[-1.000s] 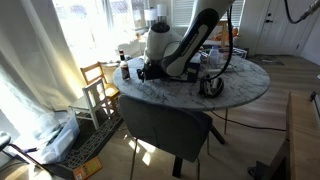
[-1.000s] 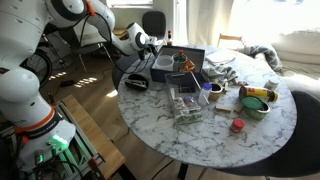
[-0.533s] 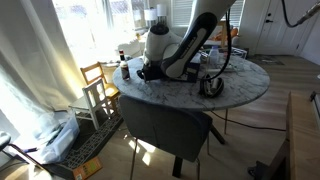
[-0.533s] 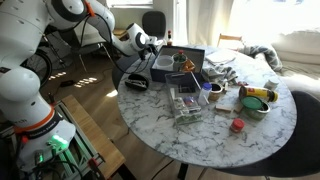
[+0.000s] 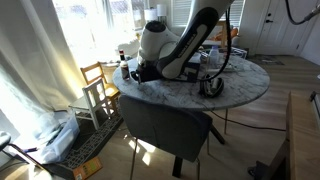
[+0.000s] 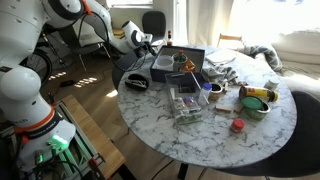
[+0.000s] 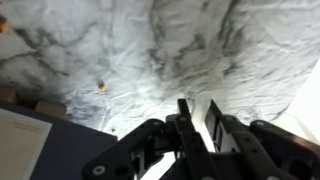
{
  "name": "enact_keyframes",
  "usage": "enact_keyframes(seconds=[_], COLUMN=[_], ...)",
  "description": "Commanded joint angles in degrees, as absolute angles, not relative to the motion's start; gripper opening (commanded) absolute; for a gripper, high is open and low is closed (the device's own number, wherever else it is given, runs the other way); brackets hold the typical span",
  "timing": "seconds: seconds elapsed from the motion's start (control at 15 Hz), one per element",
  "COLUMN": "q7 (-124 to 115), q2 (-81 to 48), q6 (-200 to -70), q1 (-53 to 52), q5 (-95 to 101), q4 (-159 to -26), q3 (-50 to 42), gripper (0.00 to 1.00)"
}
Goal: Pick up the clear measuring cup on the left of the table and move it to the right near the crisper drawer
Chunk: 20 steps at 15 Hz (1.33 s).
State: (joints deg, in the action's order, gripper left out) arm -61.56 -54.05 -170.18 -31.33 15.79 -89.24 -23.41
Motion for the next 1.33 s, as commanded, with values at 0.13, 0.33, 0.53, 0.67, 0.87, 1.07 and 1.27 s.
enact_keyframes(seconds=[0.13, 0.33, 0.53, 0.67, 0.87, 1.07, 1.27], q7=[-61.03, -65.0, -70.73, -74.89, -82.7, -92.72, -102.73], q2=[-45.25, -39.08, -31.89, -26.82, -20.79, -15.1, -8.93], q6=[-164.83, -159.03, -156.01, -155.11, -152.05, -146.36, -138.74], q1=[-36.14, -39.5, -42.63, -44.35, -45.8, -44.11, -38.18], q5=[14.58, 16.86, 20.61, 23.85, 30.73, 39.21, 47.86], q4=[-97.63, -102.51, -107.51, -110.59, -113.29, -114.81, -115.85], q3=[-27.09, -31.6, -35.81, -38.01, -40.58, -40.81, -37.14], gripper=[0.05, 0.05, 0.05, 0.05, 0.05, 0.05, 0.05])
